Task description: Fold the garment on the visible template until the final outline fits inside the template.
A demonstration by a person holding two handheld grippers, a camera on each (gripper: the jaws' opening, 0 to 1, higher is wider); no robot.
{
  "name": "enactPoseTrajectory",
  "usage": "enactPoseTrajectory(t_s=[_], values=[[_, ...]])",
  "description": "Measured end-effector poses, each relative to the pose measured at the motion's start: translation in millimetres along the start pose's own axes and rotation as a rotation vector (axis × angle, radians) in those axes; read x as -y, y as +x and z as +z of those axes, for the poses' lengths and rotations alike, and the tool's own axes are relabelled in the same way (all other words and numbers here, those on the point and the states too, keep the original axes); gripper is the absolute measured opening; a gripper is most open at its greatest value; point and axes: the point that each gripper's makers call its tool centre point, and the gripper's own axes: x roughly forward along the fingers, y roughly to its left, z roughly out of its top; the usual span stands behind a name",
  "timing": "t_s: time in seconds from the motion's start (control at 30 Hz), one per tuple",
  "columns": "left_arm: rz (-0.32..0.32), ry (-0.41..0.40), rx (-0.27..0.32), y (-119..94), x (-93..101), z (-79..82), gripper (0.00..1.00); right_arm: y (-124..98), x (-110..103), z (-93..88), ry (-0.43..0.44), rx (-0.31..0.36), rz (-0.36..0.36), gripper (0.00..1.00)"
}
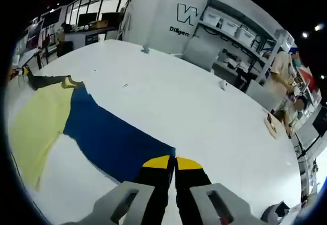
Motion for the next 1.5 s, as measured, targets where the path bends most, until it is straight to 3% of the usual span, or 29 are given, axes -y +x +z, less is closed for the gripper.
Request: enactPoseTrajectory(t_s=[0.17, 0.3, 0.4, 0.5, 0.67, 0.7, 0.8, 0.93, 1.0, 1.03, 1.1, 1.2, 1.23, 1.27, 1.33, 1.43, 1.5], values=[[0.014, 0.011, -0.012, -6, 3.2, 1.6, 0.03, 10, 2, -4.3, 0.051, -0.014, -0.026, 0.0], [0.03, 0.004, -0.027, -7, -4.6, -2.5, 0.05, 22, -9, -13.0, 0.021, -0.042, -0.009, 0.0], [0.05, -0.011, -0.051, -13, -10.5, -12.8, 0.04, 22, 5, -28.4, 0.007, -0.084, -0.09, 0.0], [0.056, -0.037, -0.061, -21, -10.2, -22.5, 0.05, 21, 4, -25.9, 0.009, -0.053, -0.064, 0.09], [0.089, -0.055, -0.077, -26, -17.4, -36.5, 0.1, 8, -8, -27.0, -0.011, -0.031, -0.023, 0.09], [0.116, -0.072, -0.089, -34, -21.0, -46.6, 0.08, 7, -12, -28.3, -0.017, -0.028, -0.01, 0.09], [0.126, -0.05, -0.097, -31, -24.3, -47.9, 0.09, -1, -21, -26.8, -0.016, -0.006, 0.014, 0.11], [0.092, -0.07, -0.058, -38, -11.2, -44.1, 0.17, -4, -31, -25.8, -0.003, 0.017, 0.058, 0.12], [0.058, -0.037, -0.035, -52, 2.4, -44.0, 0.2, -4, -47, -34.9, -0.039, -0.016, 0.092, 0.13], [0.044, -0.027, -0.026, -50, 3.2, -41.8, 0.22, -4, -52, -38.2, -0.075, -0.016, 0.105, 0.13], [0.022, -0.017, -0.014, -51, 8.5, -40.0, 0.25, -9, -60, -40.6, -0.067, -0.01, 0.117, 0.14], [-0.007, -0.015, -0.003, -53, 18.9, -41.4, 0.28, -12, -69, -42.5, -0.059, -0.005, 0.137, 0.21], [-0.04, -0.015, 0.008, -60, 35.4, -40.8, 0.29, -10, -73, -40.0, -0.072, 0.014, 0.171, 0.24], [-0.045, -0.015, 0.01, -60, 37.2, -40.4, 0.3, -10, -75, -39.8, -0.079, 0.018, 0.175, 0.27], [-0.055, -0.015, 0.015, -61, 40.8, -39.7, 0.37, -11, -78, -39.5, -0.093, 0.028, 0.182, 0.4], [-0.125, 0.017, 0.035, -66, 63.4, -38.3, 0.47, -14, -88, -38.9, -0.136, 0.053, 0.203, 0.51], [-0.141, 0.061, 0.042, -70, 75.6, -38.2, 0.54, -19, -117, -41.2, -0.151, 0.092, 0.273, 0.53]])
